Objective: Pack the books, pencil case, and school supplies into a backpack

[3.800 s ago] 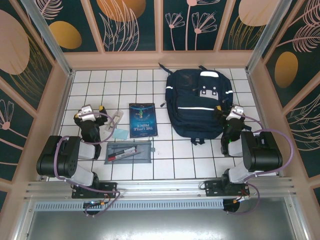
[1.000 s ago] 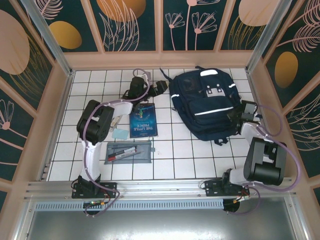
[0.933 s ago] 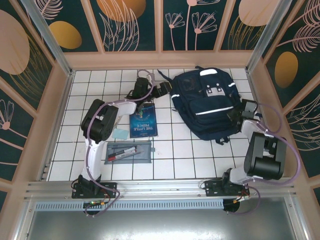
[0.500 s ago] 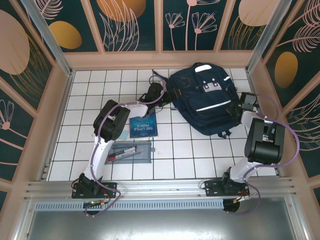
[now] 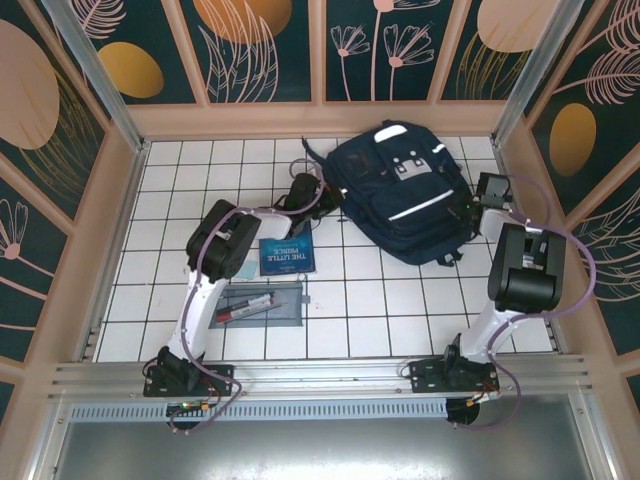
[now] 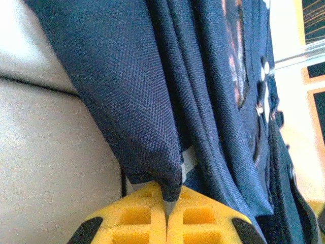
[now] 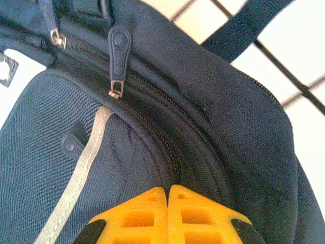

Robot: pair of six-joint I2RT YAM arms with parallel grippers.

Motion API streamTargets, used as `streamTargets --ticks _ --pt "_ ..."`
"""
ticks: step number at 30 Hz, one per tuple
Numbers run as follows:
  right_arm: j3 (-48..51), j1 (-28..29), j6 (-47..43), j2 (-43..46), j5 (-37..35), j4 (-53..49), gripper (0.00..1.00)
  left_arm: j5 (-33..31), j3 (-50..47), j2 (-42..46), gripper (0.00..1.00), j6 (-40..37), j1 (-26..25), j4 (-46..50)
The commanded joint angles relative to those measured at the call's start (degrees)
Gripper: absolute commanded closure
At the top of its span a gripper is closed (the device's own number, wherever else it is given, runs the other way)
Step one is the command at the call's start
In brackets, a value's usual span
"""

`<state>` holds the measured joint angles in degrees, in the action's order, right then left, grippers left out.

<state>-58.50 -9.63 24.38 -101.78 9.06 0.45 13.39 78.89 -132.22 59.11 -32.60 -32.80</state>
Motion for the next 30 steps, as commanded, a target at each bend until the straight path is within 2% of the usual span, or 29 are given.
streamTargets --ticks 1,2,4,6,9,15,20,24,28,30 --pt "-7.9 5.1 -3.2 -3.9 0.4 -2.0 0.99 2.0 -7.5 8.4 1.00 4.7 -1.3 -5.2" --pt "-10.1 6.2 -3.4 -4.9 0.0 -2.7 0.96 2.0 -9.1 10.1 1.00 5.7 -1.7 -5.9" --pt "-13.8 7.8 -3.1 -6.1 -0.3 -4.1 0.83 1.4 -10.9 12.1 1.00 7.7 -2.6 -6.7" --pt "-16.3 9.1 -2.4 -6.0 -0.7 -6.2 0.53 1.6 -11.0 12.8 1.00 9.8 -3.4 -7.4" --pt "-18.4 10.4 -0.3 -2.8 -1.7 -11.0 0.40 -0.4 -10.9 13.6 1.00 11.4 -4.5 -9.0" --pt "-12.3 13.9 4.0 12.3 -0.7 -18.9 0.36 -7.2 -11.4 14.8 1.00 16.5 -6.2 -17.6" --pt "-2.4 20.1 9.5 25.7 2.2 -19.7 0.37 -8.5 -8.6 13.6 1.00 20.1 -6.9 -20.6" --pt "8.0 28.5 17.6 31.6 5.4 -11.2 0.38 -8.8 -7.5 13.9 1.00 22.3 -7.3 -20.3" --pt "16.7 34.2 24.4 31.3 4.7 -1.0 0.40 -10.0 -8.1 15.5 1.00 22.6 -7.6 -19.4" --pt "19.8 36.2 24.6 29.6 5.3 5.3 0.40 -10.4 -8.4 16.4 1.00 22.4 -7.6 -18.7"
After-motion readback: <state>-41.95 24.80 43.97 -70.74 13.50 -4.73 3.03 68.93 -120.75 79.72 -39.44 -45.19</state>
